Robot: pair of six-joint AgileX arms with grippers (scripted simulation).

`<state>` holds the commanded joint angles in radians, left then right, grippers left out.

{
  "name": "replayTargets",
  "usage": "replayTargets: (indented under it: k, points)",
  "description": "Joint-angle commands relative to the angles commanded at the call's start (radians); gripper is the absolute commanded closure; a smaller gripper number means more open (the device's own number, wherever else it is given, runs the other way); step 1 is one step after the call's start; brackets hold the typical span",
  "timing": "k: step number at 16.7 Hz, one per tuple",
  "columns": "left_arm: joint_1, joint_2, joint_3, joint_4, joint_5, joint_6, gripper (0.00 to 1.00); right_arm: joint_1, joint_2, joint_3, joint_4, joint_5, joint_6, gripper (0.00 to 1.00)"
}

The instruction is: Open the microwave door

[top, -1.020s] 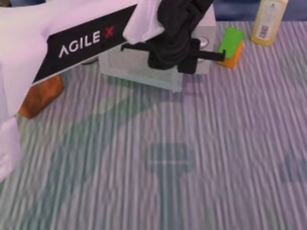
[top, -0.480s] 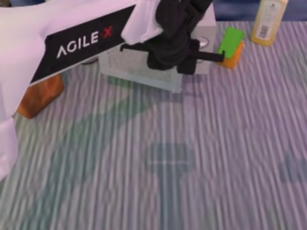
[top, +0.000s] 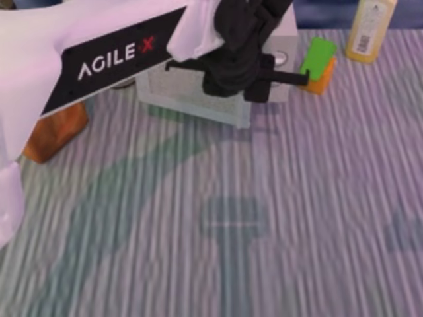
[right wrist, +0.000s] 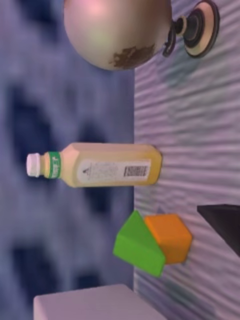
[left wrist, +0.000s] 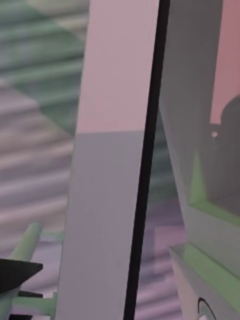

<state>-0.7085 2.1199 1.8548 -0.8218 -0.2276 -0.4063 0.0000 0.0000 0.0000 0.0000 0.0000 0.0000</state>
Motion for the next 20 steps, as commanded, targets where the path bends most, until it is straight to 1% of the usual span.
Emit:
replayTargets:
  k: [8, 10, 16, 20]
  points:
    - [0.000, 0.000, 0.000, 0.000, 0.000, 0.000, 1.00, 0.000, 0.000, 0.000, 0.000, 0.000, 0.000, 0.00]
    - [-0.007, -0.003, 0.000, 0.002, 0.007, -0.002, 1.00, 0.000, 0.000, 0.000, 0.000, 0.000, 0.000, 0.00]
    - [0.010, -0.068, -0.102, 0.052, 0.039, 0.072, 1.00, 0.000, 0.000, 0.000, 0.000, 0.000, 0.000, 0.00]
    - [0.011, -0.072, -0.111, 0.055, 0.041, 0.080, 1.00, 0.000, 0.000, 0.000, 0.000, 0.000, 0.000, 0.00]
